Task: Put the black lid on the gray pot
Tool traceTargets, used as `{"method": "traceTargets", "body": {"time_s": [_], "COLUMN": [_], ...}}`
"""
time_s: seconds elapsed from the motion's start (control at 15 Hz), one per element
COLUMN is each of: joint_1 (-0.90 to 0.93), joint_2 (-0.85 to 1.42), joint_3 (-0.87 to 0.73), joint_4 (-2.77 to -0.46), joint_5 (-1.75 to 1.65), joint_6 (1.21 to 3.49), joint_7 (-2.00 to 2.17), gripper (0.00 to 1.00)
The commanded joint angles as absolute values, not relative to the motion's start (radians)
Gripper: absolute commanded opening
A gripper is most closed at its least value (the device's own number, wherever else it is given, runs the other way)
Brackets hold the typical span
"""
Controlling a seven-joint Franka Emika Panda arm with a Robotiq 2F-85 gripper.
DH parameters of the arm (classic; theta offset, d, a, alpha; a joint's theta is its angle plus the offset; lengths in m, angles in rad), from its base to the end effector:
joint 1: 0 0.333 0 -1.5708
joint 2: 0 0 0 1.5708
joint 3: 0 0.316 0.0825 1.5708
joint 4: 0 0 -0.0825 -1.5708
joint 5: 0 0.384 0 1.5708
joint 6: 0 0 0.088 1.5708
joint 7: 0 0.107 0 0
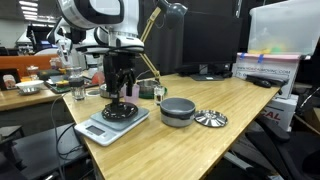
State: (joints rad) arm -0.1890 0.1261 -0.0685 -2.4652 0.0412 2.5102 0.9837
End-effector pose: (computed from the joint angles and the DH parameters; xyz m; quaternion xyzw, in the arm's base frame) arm 0.4560 -0.1210 0.2383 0.8028 -0.5948 -0.0402 0.0076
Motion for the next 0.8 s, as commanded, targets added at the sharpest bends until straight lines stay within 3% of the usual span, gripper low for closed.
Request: {"method": "traceTargets", "body": {"time_s": [0.0, 0.73], "joint_1": [-0.155, -0.132], "joint_2": [0.173, 0.120], "joint_3": [-0.100, -0.145], "joint_4": [-2.415, -2.455], "joint_5": [0.098, 0.084], "joint_6": [2.476, 2.492], "joint_7": [0.933, 0.942], "gripper": [1.00, 1.00]}}
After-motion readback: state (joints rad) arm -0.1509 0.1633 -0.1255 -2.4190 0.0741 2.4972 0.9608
